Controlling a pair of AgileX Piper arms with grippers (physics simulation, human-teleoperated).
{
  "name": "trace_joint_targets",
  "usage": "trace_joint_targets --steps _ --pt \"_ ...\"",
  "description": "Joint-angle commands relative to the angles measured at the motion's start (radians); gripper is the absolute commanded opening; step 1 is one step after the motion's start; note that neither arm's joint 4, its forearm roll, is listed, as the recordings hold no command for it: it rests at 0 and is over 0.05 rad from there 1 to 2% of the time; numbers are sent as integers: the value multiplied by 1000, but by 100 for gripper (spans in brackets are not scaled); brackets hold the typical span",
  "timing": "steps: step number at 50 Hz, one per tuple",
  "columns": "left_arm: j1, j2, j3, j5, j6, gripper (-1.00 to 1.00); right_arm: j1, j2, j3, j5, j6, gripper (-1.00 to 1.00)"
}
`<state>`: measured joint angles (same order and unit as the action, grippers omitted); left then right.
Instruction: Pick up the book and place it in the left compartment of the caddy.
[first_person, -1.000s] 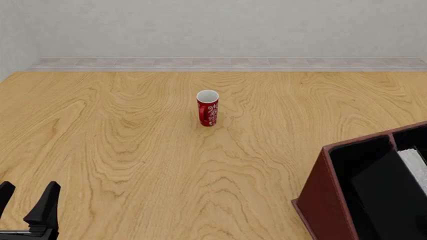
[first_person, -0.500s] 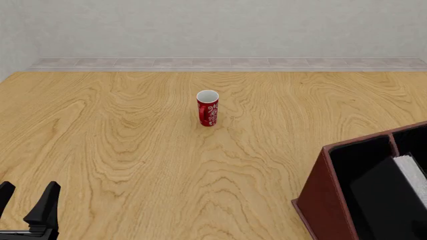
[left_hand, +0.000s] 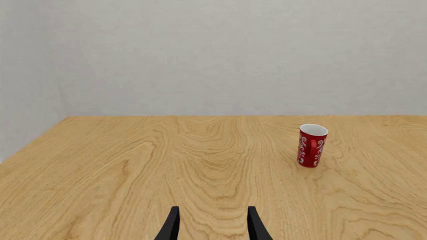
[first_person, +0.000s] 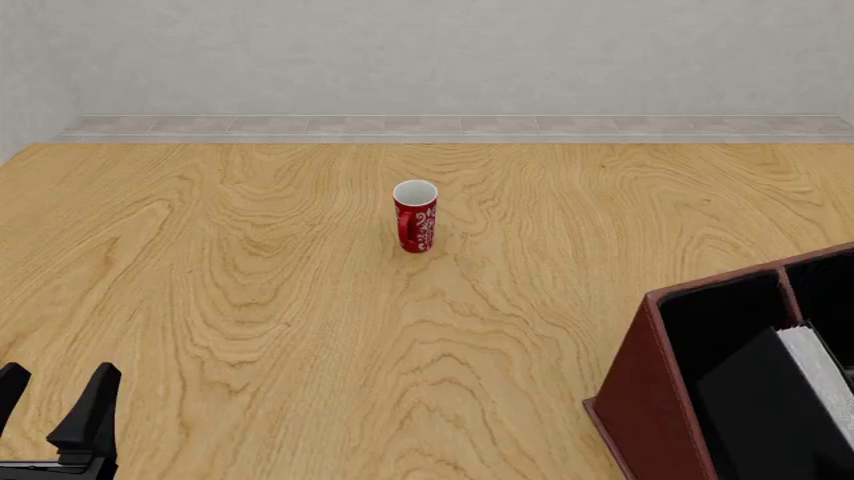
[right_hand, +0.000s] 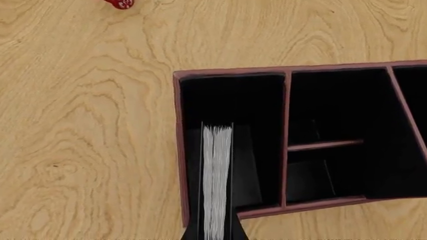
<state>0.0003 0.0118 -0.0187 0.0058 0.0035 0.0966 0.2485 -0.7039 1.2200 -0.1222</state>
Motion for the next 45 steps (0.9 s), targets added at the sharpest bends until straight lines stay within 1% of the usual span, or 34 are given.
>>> trace_joint_targets --steps 1,8,16,17,45 --pt "0 -5 -1 6 1 100 -2 -13 15 0 20 -100" --pt "0 -5 -1 6 1 100 -2 -14 17 0 25 -100" --pt "0 -6 -1 6 1 100 -6 -9 6 0 17 -100" --pt "0 -6 -1 6 1 100 -4 -11 14 0 22 100" --pt "0 -5 -1 6 1 100 -6 -6 -4 0 13 100"
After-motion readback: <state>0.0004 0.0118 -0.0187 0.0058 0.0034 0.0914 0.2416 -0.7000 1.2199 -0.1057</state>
